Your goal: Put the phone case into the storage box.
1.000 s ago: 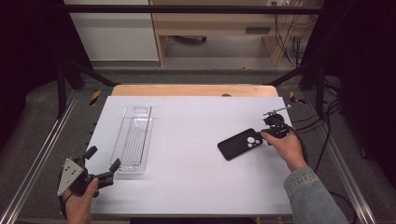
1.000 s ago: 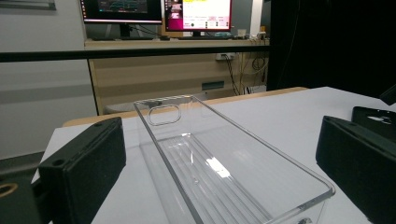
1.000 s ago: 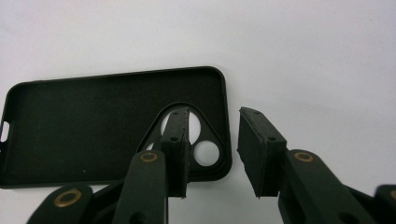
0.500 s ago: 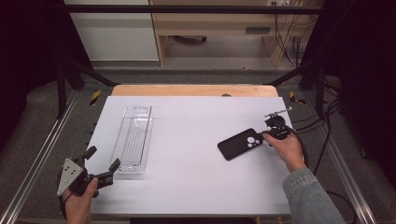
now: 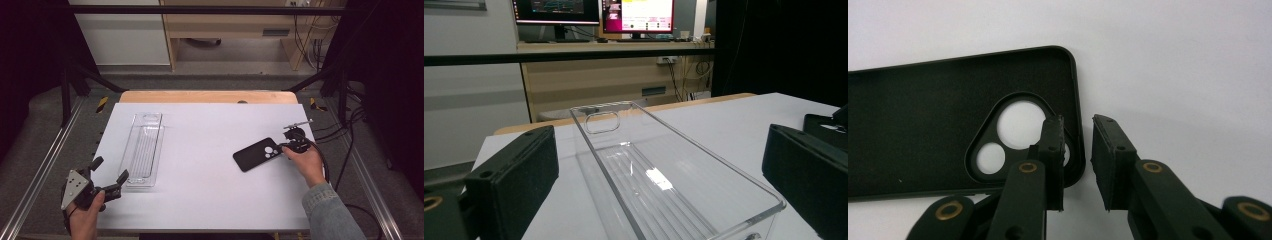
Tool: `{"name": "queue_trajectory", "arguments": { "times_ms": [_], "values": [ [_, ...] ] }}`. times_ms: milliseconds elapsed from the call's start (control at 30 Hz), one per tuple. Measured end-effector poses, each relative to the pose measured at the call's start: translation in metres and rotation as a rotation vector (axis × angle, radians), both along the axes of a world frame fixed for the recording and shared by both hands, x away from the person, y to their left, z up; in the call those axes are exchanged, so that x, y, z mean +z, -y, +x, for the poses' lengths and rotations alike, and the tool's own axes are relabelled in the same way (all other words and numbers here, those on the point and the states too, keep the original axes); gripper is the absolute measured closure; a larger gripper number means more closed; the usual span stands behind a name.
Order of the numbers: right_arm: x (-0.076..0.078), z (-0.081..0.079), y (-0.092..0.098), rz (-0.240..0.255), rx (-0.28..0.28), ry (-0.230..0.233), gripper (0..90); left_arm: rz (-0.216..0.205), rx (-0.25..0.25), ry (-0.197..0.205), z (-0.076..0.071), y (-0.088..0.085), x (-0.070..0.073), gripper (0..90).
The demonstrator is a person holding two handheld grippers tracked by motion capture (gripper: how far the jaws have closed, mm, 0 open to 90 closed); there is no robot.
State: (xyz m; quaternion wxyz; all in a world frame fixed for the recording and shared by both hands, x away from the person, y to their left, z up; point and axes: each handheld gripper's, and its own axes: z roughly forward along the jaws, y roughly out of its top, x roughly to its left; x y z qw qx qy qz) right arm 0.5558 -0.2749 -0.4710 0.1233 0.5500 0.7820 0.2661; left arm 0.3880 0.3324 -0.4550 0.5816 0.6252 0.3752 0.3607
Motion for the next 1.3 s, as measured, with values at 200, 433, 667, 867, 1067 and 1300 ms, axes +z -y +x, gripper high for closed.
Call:
{"name": "queue_trajectory", "arguments": {
  "times_ms": [200,433,667,867,1067,1300],
  "values": [
    [-0.006,-0.002,0.000,-0.010,-0.002,0.005,76.3,0.000,-0.002,0.000,0.000,0.000,0.000,1.3],
    [-0.008,-0.005,0.000,-0.010,-0.010,0.030,79.2,0.005,-0.003,0.000,0.000,0.001,0.000,1.3],
    [-0.009,-0.008,-0.007,-0.069,-0.016,0.066,83.4,0.003,0.000,0.001,0.000,0.000,0.000,1.4],
    [-0.006,-0.011,-0.006,-0.048,-0.012,0.085,85.1,0.001,0.002,0.004,0.000,0.000,0.001,1.4],
    [0.018,-0.019,-0.003,-0.010,-0.007,0.145,87.9,0.003,0.002,0.003,0.000,0.000,0.001,1.4],
    [0.049,-0.032,-0.011,-0.065,0.038,0.225,88.3,0.006,0.002,0.003,-0.001,0.000,0.001,1.4]
  ]
}}
